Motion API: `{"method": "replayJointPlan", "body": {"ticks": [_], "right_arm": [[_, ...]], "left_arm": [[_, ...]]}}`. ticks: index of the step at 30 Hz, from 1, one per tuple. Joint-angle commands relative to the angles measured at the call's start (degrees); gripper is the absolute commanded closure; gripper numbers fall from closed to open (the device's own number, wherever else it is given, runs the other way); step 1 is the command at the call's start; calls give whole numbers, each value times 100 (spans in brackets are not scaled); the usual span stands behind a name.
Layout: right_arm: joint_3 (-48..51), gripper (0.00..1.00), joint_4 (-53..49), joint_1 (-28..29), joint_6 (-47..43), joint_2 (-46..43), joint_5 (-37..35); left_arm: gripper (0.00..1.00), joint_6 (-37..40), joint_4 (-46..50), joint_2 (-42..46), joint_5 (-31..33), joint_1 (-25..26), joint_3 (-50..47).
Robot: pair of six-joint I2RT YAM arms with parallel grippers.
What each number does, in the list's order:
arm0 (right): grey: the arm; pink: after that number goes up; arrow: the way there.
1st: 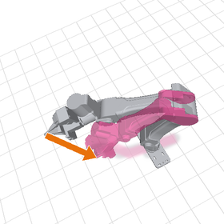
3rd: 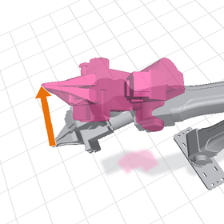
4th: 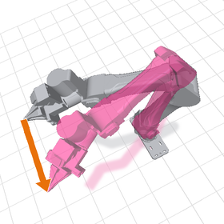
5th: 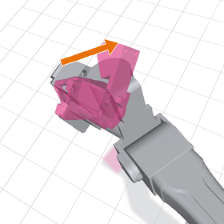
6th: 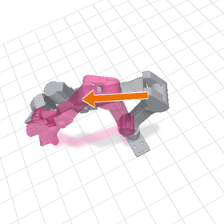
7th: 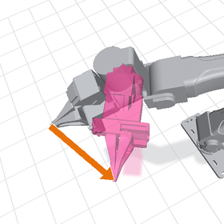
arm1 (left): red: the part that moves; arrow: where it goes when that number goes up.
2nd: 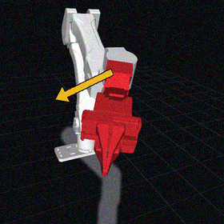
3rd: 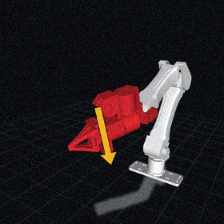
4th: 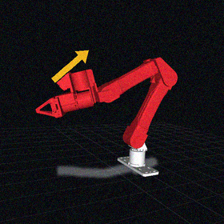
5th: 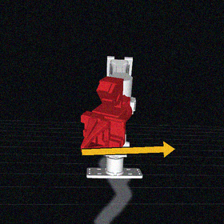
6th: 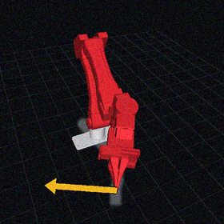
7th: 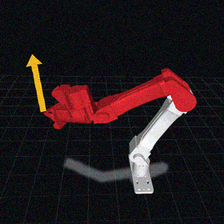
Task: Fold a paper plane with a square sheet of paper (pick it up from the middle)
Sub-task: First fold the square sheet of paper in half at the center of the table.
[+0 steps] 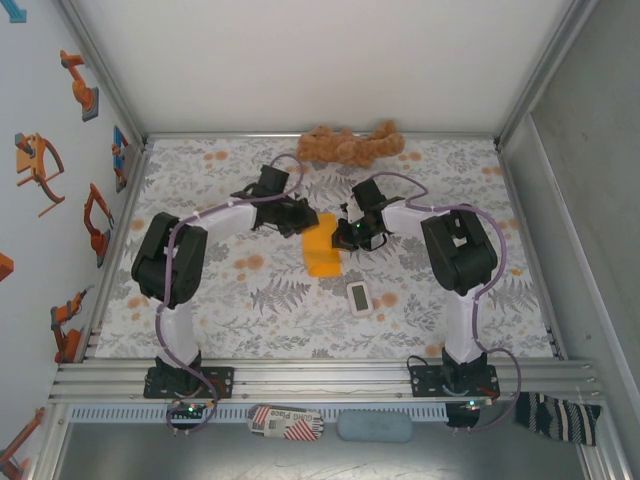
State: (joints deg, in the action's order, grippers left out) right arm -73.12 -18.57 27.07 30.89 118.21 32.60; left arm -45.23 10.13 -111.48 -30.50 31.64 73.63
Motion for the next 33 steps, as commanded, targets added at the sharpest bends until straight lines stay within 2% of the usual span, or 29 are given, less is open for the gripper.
{"method": "replayJointPlan", "body": {"ticks": [1,10,19,28,33], "right_arm": [[471,100,-639,9,17,777,-1236],[492,100,-677,9,8,732,-1309],[505,100,-709,10,-6,757,-1379],[545,100,-711,2,-7,767,-1464],[538,100,-706,6,-2,782,-1485]], "left_arm": [[90,-205,221,-278,-215,124,-20],[90,-154,342,-582,-269,228,-18],[90,-65,139,-511,-316,102,-574],[90,123,159,42,-263,-428,-1599],[90,287,385,637,-204,-588,-1677]]}}
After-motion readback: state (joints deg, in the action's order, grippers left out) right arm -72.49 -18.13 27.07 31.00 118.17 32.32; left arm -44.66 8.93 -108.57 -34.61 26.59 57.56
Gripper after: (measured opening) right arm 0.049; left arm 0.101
